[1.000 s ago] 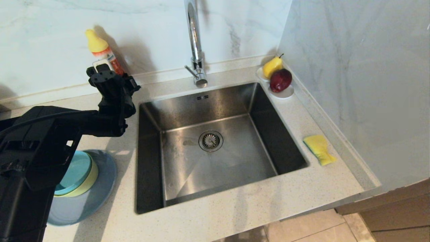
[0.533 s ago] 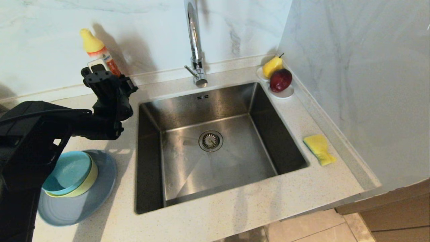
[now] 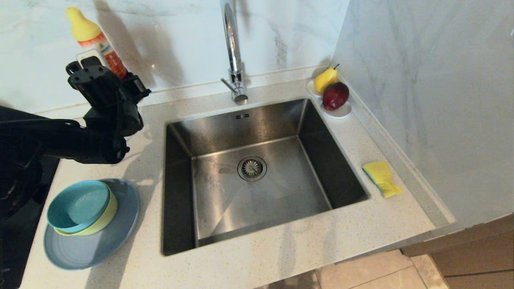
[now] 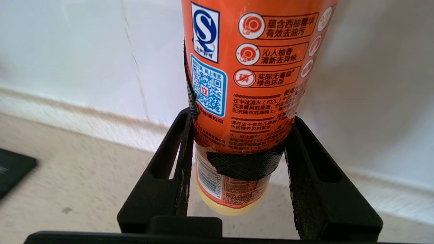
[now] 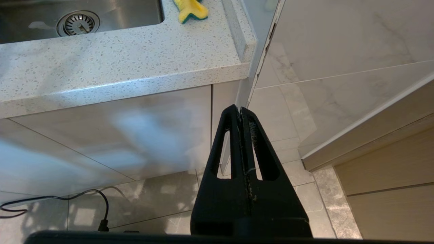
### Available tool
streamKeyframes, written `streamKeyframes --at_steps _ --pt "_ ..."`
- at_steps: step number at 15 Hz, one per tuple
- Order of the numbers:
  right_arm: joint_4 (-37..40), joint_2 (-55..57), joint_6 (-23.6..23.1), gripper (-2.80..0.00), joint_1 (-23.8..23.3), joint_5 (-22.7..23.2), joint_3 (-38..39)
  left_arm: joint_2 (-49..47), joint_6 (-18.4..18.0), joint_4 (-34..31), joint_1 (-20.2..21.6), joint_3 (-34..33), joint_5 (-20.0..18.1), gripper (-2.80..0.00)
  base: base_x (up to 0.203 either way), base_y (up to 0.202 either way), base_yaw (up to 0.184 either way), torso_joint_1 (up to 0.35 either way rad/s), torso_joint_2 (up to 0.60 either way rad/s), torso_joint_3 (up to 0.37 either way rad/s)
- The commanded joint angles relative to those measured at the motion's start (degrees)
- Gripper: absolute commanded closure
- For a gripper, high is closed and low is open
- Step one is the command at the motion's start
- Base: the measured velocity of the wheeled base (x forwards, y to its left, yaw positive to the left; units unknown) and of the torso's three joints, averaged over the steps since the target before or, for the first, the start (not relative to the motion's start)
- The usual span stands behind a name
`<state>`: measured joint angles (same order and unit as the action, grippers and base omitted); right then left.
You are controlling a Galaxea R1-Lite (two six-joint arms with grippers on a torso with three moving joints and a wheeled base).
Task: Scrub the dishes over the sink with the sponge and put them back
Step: Grab the dish soap, then squeeze it onto the sponge
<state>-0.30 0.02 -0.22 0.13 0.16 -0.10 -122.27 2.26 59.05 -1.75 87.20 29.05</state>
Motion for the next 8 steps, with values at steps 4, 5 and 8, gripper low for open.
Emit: streamKeyframes --at_steps 4,5,8 --pt "-0.05 -0.02 -0.04 0.0 -0.03 0.02 0.01 15.87 -0.16 -1.83 -4.25 -11.07 -0.73 0.0 0.0 0.0 0.0 0.0 0.0 0.0" --pt "-0.05 -0.02 -0.04 0.0 0.04 0.02 0.01 18.44 -0.24 -2.46 -5.14 -13.54 -1.34 0.0 0.0 0.0 0.0 0.0 0.0 0.0" --pt "-0.05 -0.02 -0.04 0.0 0.04 0.02 0.01 26.54 -0.31 -5.24 -7.72 -19.45 -2.22 0.0 0.0 0.0 0.0 0.0 0.0 0.0"
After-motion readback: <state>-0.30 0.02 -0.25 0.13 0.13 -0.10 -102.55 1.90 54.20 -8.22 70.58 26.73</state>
